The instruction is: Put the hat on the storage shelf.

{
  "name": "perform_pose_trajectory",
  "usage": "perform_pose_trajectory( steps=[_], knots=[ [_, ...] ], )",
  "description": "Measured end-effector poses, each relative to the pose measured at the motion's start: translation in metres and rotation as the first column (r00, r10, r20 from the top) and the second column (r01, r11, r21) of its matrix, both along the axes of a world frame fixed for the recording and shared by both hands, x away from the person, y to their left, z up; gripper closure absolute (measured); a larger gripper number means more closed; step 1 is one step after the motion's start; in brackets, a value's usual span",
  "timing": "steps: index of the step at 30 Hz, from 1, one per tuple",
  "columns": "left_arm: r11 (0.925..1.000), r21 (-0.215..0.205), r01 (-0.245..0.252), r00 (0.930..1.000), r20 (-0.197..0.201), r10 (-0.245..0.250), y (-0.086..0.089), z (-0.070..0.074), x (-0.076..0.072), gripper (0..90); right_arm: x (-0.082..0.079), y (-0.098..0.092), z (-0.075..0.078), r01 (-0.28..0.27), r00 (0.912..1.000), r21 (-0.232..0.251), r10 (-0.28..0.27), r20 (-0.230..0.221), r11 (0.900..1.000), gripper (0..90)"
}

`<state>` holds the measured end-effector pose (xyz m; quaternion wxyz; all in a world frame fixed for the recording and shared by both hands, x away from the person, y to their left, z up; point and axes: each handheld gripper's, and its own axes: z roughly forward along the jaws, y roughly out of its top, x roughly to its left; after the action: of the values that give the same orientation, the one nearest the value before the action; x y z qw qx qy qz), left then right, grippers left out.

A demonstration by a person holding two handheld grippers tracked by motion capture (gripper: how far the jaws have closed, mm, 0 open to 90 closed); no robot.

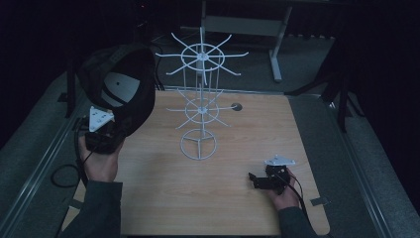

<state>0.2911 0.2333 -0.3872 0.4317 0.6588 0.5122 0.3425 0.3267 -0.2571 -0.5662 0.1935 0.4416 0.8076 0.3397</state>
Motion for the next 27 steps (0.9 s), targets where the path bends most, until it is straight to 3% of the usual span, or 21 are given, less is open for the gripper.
perform_pose_trajectory(
  steps=[14, 27],
  knots=[
    [0.9996, 0.025, 0.01, 0.9998, 0.018, -0.011, -0.006, 0.008, -0.002, 86.7, 0.0, 0.0, 0.0, 0.0, 1.0, 0.0, 0.0, 0.0, 1.0, 11.5],
    [0.9966, 0.082, 0.003, 0.9994, 0.034, -0.006, -0.017, 0.015, -0.002, 86.7, 0.0, 0.0, 0.0, 0.0, 1.0, 0.001, 0.0, 0.0, 1.0, 11.5]
  ],
)
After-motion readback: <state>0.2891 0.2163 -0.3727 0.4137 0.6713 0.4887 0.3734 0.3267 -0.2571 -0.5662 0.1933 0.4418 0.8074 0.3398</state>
